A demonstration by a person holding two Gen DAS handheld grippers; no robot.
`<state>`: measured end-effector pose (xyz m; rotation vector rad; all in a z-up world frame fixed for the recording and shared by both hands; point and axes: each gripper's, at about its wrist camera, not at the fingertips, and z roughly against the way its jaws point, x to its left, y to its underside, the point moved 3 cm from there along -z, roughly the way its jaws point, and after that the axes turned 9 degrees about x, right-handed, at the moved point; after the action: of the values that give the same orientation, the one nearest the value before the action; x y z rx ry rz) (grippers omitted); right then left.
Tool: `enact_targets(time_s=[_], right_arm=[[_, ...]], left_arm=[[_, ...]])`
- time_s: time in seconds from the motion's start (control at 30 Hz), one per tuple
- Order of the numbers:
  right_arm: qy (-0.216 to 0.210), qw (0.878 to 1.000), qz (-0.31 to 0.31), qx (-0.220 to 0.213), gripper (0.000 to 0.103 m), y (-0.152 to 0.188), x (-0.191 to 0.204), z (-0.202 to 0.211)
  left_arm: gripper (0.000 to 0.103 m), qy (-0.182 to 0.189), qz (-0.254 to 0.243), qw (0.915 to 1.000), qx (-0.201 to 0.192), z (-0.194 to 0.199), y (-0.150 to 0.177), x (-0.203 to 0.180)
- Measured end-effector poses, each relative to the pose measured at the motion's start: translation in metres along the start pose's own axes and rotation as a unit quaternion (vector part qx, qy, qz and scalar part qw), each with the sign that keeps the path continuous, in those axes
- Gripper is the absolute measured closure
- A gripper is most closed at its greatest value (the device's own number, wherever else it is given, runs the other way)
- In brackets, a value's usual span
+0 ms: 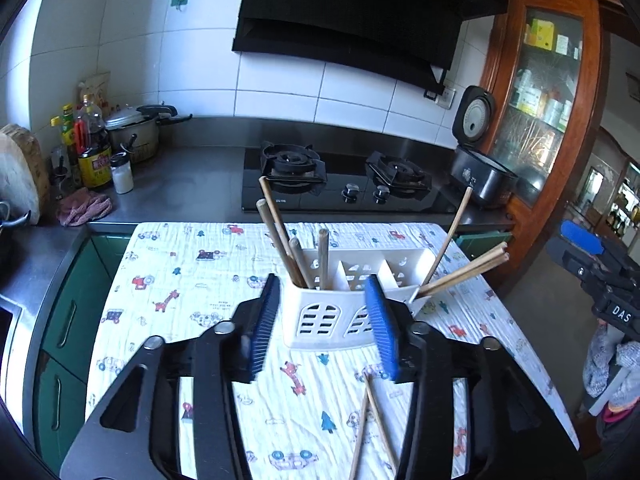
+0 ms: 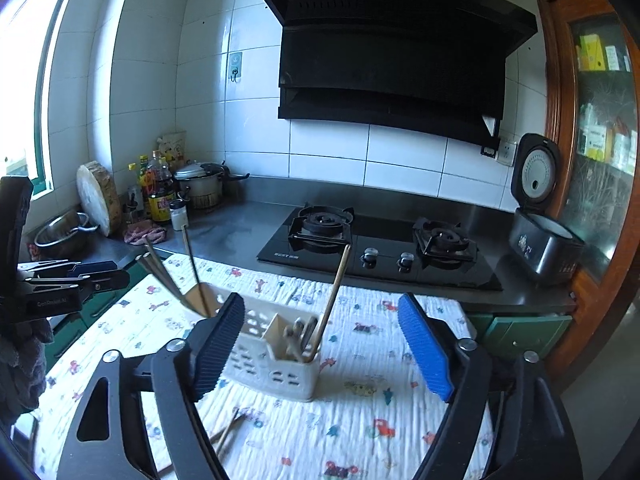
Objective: Organize utensils
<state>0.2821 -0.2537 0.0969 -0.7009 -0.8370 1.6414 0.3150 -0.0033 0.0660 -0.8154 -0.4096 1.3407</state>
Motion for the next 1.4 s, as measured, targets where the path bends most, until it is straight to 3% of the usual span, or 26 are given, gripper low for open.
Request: enact_targets(time_s=[0.1,0.33,0.6,0.83,0.97,1.4], right_arm=[[-0.001,1.000,0.000,-0.004,0.021,0.009,0.003,0.009],[-0.003,1.000,0.014,-0.004,0.015,0.039,0.022,0.024],[-0.029,0.999,0.001,0.036,0.014,0.095,0.045,0.016],[-0.037,0.995,-0.003,0.089,0.014,0.154,0.071,-0.005],[-0.053,0.991,-0.016,0.122,0.022,0.183,0.086,-0.018],[-0.094,0.974,-0.070,0.195,0.052,0.233,0.125,-0.045]], left_arm=[[0.047,-0.005,0.002,0.9999,-0.009,0.012,0.008,0.001],[0.023,-0.033,0.003,0.9986,-0.040,0.047,0.036,0.003],[0.020,-0.044,0.028,0.9966,-0.064,0.078,0.079,0.016],[0.020,-0.082,0.032,0.9945,-0.055,0.078,0.122,0.019],[0.020,-0.110,0.037,0.9919,-0.053,0.078,0.143,0.026],[0.020,-0.118,0.092,0.9877,-0.045,0.083,0.183,0.059]])
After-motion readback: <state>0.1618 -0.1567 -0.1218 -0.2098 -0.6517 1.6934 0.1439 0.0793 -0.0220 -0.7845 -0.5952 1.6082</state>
